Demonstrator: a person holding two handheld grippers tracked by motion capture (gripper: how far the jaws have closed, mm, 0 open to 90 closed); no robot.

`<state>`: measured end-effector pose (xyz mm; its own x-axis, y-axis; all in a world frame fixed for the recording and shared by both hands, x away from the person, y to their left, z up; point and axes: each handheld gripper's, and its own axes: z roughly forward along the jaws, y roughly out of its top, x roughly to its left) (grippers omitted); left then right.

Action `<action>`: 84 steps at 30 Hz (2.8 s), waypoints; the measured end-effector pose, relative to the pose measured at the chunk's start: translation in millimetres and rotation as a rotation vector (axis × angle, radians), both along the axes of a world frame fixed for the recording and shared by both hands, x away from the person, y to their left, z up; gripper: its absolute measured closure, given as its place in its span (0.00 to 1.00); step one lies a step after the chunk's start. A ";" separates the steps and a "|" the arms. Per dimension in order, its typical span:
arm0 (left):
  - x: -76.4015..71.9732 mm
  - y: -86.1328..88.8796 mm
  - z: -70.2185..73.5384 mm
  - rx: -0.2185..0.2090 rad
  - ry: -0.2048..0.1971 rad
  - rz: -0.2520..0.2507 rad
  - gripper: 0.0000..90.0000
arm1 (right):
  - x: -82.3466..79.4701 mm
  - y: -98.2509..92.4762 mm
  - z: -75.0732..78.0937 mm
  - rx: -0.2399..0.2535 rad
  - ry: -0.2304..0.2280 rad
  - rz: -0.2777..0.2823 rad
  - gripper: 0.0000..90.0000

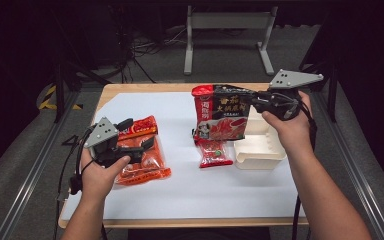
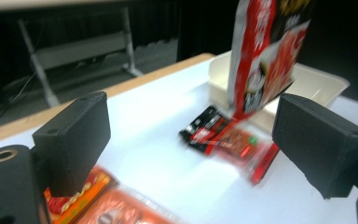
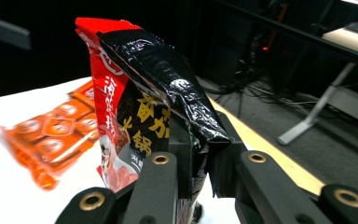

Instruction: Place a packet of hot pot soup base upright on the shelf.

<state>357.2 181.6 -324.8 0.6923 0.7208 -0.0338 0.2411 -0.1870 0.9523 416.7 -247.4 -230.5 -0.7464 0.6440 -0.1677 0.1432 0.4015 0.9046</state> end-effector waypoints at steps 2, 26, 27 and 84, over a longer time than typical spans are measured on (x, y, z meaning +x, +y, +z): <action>3.5 2.4 -3.8 -0.004 0.015 0.008 0.14 | 5.2 -4.6 0.3 -0.009 -0.014 -0.021 0.90; 14.7 17.9 -17.0 0.003 0.070 0.056 0.14 | 53.6 -54.7 0.7 -0.007 -0.034 -0.143 0.90; 14.8 18.3 -17.2 0.003 0.071 0.057 0.14 | 55.5 -56.6 0.3 -0.007 -0.038 -0.148 0.90; 20.9 28.3 -27.3 -0.007 0.128 0.083 0.14 | 85.5 -86.8 -59.3 -0.050 -0.012 -0.221 0.87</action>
<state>378.1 209.9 -352.2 0.6198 0.7751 -0.1227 0.3748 -0.1550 0.9141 502.2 -334.3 -289.8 -0.5862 0.7821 -0.2114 0.2218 0.4058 0.8866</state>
